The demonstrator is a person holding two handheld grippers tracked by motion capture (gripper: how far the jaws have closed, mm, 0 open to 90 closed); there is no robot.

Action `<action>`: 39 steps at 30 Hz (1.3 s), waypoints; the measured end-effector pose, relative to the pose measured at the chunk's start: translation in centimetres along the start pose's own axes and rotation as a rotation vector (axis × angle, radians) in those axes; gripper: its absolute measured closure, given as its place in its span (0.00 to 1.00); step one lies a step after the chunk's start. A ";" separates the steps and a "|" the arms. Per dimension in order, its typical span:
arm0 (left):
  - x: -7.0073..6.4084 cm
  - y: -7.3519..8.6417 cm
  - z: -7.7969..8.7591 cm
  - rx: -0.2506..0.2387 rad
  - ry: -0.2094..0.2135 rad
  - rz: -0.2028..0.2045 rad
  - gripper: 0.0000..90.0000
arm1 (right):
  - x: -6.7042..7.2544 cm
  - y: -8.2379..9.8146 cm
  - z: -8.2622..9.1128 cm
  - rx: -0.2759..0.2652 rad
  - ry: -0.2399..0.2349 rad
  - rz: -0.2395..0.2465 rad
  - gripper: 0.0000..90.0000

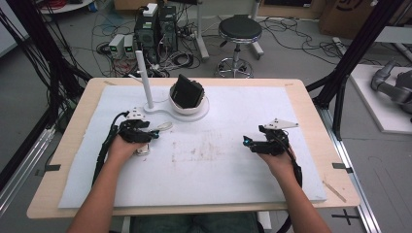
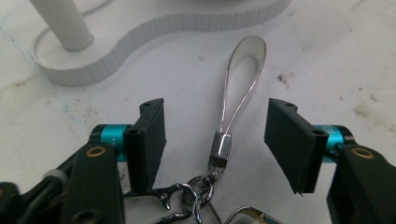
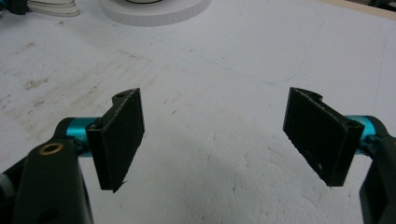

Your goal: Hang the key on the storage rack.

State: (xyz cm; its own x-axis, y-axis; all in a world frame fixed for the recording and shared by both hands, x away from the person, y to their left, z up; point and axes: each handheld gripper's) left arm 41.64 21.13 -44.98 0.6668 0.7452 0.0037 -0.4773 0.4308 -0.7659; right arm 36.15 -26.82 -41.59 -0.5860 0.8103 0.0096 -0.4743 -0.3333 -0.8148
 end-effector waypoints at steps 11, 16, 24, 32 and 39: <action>-0.5 0.0 -0.1 0.015 0.041 -0.056 0.71 | 0.0 0.0 0.0 0.007 0.002 0.000 0.23; -0.6 0.1 -0.1 0.011 0.054 -0.066 0.80 | 0.0 0.0 0.0 0.006 0.006 -0.003 0.23; -0.6 0.1 0.0 0.010 0.071 -0.017 0.91 | 0.2 0.0 0.0 0.014 -0.001 0.003 0.23; -0.2 -0.4 2.7 -0.086 0.049 0.029 0.91 | 0.3 0.0 -0.5 0.020 -0.006 0.008 0.23; 0.3 -1.3 7.0 -0.280 0.002 0.084 0.91 | 0.4 0.0 -0.5 0.023 -0.008 0.013 0.23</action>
Point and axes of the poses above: each handheld gripper's, and its own axes: z roughly backward along the jaws, y roughly out of its underside, x roughly to its left, and after that the axes turned 1 degree about x, right-handed
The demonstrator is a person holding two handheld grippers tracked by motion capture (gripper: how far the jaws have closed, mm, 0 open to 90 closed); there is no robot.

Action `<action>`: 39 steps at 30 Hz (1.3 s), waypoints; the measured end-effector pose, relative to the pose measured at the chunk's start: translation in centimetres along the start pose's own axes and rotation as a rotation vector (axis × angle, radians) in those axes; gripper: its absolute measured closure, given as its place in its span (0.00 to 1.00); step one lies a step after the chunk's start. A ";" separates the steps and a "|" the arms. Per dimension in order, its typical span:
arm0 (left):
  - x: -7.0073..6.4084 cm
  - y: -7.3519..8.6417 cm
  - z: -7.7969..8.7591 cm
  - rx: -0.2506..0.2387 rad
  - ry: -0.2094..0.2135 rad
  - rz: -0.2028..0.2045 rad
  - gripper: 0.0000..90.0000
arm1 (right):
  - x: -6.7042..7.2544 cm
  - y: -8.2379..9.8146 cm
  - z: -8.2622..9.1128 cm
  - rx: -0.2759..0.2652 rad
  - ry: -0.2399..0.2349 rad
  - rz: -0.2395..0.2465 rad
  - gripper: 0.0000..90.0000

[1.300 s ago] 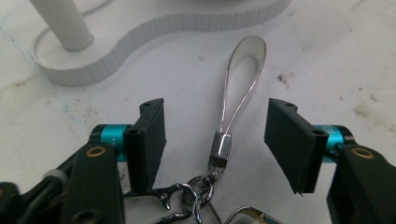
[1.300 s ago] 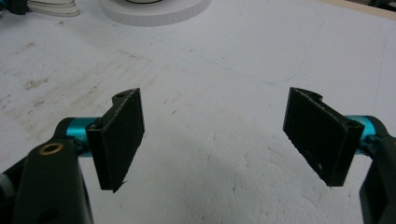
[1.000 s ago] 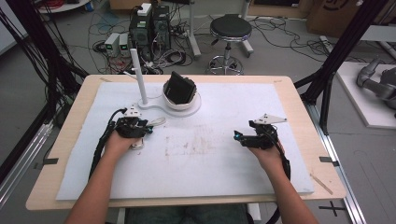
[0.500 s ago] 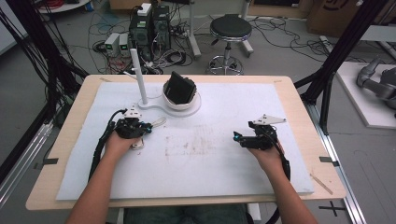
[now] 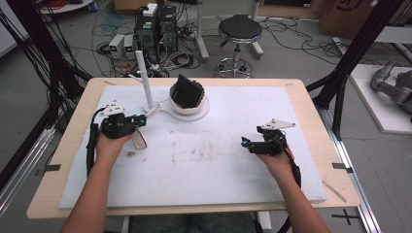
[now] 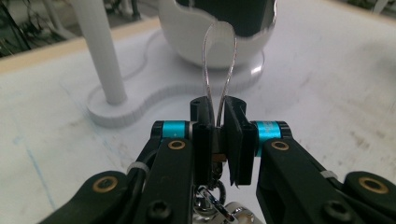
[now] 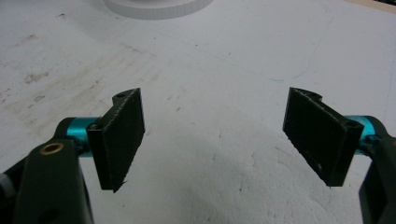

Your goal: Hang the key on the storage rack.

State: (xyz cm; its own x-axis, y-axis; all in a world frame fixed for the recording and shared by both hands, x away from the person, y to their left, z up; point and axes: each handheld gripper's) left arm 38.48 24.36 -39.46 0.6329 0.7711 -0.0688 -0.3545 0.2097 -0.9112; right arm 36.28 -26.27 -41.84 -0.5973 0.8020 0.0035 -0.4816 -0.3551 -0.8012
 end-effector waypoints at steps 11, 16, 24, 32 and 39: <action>-0.6 -3.2 3.1 -0.137 -0.117 -0.027 0.91 | 0.4 -0.2 -0.2 -0.001 -0.003 -0.005 0.23; -0.8 -4.7 3.5 -0.141 -0.141 -0.049 0.91 | 0.5 -0.3 -0.5 0.001 -0.014 -0.002 0.23; -1.0 -7.2 3.4 -0.149 -0.180 -0.073 0.91 | 0.6 -0.4 -0.5 -0.002 -0.020 -0.002 0.23; -0.2 -9.5 3.2 -0.144 -0.236 -0.090 0.91 | 0.5 -0.4 -0.6 -0.001 -0.026 -0.004 0.23; 0.6 -10.3 2.7 -0.118 -0.267 -0.094 0.91 | 0.4 -0.4 -0.7 0.001 -0.032 -0.005 0.23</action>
Point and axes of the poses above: each handheld gripper's, and its own axes: z roughly backward along the jaws, y roughly out of its underside, x roughly to its left, and after that the axes turned 1 degree about x, right-handed
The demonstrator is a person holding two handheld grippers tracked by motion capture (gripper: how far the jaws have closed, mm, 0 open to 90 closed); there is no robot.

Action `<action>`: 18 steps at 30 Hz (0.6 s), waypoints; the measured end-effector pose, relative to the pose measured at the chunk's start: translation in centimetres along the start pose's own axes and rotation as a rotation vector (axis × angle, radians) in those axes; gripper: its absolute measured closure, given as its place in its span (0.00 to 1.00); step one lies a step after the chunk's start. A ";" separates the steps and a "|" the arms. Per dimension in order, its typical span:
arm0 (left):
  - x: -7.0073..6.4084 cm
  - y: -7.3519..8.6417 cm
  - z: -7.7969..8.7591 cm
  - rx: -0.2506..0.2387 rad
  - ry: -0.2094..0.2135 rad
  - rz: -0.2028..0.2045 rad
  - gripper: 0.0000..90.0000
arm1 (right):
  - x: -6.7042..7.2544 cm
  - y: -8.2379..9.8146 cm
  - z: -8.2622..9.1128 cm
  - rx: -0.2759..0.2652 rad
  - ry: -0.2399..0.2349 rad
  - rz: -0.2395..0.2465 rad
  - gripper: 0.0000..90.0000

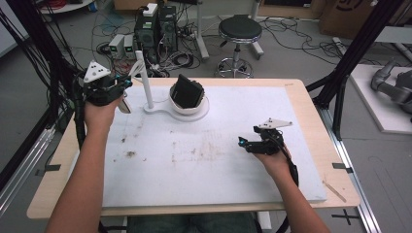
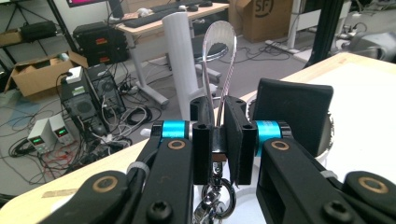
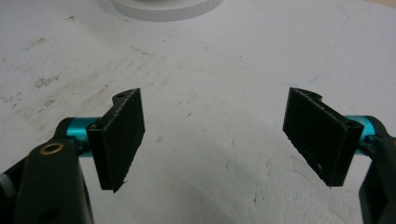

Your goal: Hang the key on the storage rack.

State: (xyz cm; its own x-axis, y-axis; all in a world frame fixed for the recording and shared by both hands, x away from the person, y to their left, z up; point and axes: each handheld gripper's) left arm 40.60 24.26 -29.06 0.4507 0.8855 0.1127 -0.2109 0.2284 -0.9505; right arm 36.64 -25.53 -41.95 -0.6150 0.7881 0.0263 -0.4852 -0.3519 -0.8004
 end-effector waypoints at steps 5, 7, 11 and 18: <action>0.1 0.0 -0.4 0.018 -0.005 -0.008 0.91 | 0.0 0.0 0.0 0.003 -0.002 -0.001 0.23; 0.1 0.2 -0.6 0.020 -0.002 -0.003 0.91 | 0.0 0.0 -0.1 0.002 -0.001 -0.001 0.23; 0.0 0.6 -0.9 0.033 -0.001 -0.002 0.91 | 0.0 0.0 -0.1 0.004 -0.002 0.000 0.23; 0.1 1.2 -1.6 0.057 -0.005 0.000 0.91 | 0.0 0.0 -0.1 0.006 -0.003 0.000 0.23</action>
Point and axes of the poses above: each handheld gripper's, and its own axes: z roughly backward along the jaws, y roughly out of its underside, x roughly to its left, and after that the axes turned 1 degree about x, right-handed
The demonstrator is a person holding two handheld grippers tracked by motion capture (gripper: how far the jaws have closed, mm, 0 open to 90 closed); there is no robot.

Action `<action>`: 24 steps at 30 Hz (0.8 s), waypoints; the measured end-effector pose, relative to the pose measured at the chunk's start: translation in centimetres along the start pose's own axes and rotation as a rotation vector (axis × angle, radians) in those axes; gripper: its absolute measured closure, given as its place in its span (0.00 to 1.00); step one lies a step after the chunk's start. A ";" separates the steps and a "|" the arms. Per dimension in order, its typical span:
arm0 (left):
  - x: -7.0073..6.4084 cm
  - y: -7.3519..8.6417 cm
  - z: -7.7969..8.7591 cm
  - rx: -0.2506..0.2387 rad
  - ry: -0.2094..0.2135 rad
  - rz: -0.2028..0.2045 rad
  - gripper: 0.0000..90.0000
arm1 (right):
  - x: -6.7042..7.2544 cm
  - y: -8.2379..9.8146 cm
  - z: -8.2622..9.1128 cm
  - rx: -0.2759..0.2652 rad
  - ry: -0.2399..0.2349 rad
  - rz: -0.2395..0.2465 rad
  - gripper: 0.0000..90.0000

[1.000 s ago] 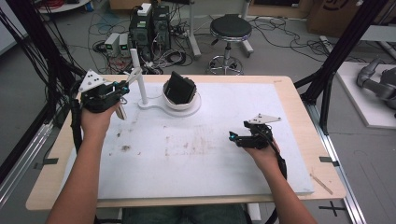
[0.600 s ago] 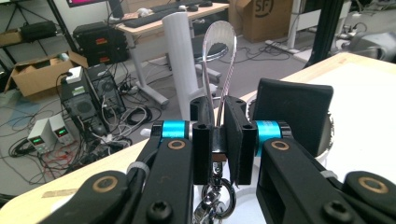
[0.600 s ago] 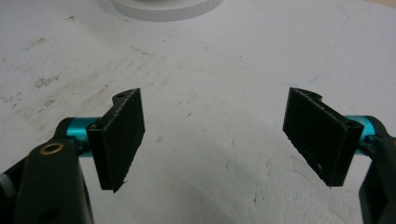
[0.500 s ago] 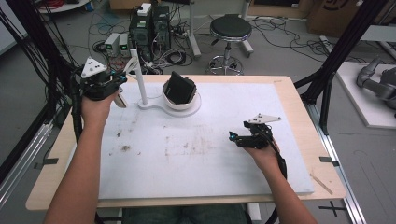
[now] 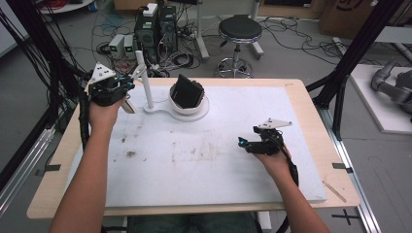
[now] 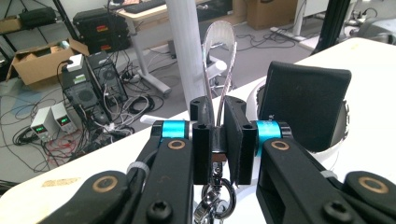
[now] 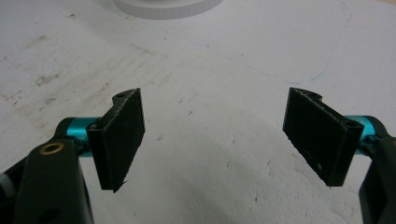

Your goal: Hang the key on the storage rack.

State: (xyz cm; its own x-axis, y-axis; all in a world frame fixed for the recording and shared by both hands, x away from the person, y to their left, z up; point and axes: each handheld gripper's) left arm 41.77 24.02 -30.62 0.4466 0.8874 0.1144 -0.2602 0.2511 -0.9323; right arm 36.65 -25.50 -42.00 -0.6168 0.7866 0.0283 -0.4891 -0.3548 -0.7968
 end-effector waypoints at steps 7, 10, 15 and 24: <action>0.1 0.6 -0.8 0.017 -0.009 0.009 0.91 | 0.0 0.0 -0.1 0.005 -0.003 -0.001 0.23; 0.2 0.9 -1.0 0.024 -0.009 0.016 0.91 | -0.1 0.0 -0.1 0.008 -0.002 0.000 0.23; 0.2 1.0 -1.2 0.029 -0.012 0.012 0.90 | -0.1 0.0 -0.2 0.008 -0.004 0.001 0.23; -0.5 1.6 -1.2 0.046 -0.002 0.014 0.76 | 0.0 0.0 -0.1 0.008 -0.005 0.005 0.23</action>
State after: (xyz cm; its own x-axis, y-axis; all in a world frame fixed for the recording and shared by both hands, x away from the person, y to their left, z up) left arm 42.19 23.53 -32.53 0.4406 0.8919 0.1020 -0.3056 0.2559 -0.9171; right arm 36.67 -25.42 -42.06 -0.6222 0.7824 0.0274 -0.4910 -0.3627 -0.7921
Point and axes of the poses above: each handheld gripper's, and its own axes: z roughly backward along the jaws, y roughly out of its underside, x roughly to its left, and after that the axes turned 1 degree about x, right-handed
